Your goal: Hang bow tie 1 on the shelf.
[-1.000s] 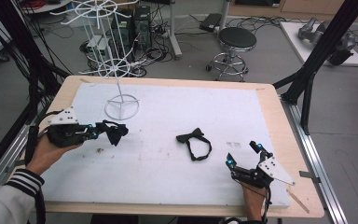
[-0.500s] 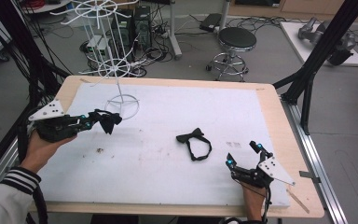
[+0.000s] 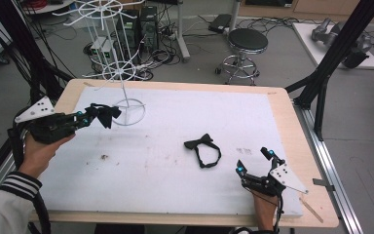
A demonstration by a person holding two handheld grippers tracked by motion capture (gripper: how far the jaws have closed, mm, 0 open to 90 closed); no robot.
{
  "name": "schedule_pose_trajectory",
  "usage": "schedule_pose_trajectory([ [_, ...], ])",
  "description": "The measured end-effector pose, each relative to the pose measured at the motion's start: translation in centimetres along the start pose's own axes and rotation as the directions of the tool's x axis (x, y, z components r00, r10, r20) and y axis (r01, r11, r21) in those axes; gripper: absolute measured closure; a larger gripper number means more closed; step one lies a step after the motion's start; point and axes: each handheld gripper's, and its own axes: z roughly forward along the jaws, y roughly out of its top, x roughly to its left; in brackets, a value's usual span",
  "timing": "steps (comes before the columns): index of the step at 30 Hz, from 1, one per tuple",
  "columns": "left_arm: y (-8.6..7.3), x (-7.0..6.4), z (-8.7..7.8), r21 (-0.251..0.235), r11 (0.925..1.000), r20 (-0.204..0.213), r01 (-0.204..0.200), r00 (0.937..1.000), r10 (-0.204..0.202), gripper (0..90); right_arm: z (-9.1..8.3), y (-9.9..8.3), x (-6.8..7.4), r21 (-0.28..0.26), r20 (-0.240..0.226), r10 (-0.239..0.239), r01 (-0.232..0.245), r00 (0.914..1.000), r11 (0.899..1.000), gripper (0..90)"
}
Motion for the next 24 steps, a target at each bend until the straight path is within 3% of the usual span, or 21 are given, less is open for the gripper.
schedule_pose_trajectory([
  [4, 1.1, 0.5, -0.4, -0.03, 0.9993, -0.021, 0.021, 0.9995, -0.022, 83.8, 0.0, 0.0, 0.0, -0.001, 0.001, -0.003, 0.003, 1.0, 1.0, 3.9],
  [14, 3.3, 1.5, -0.7, -0.108, 0.9941, -0.045, 0.012, 0.9989, -0.017, 83.8, 0.1, 0.0, 0.0, 0.003, 0.003, 0.001, -0.001, 1.0, 1.0, 3.9],
  [24, 3.6, 2.7, -0.5, -0.116, 0.9931, -0.084, 0.02, 0.996, -0.03, 83.8, 0.1, 0.0, 0.0, 0.001, 0.005, -0.007, 0.007, 1.0, 1.0, 3.9],
])
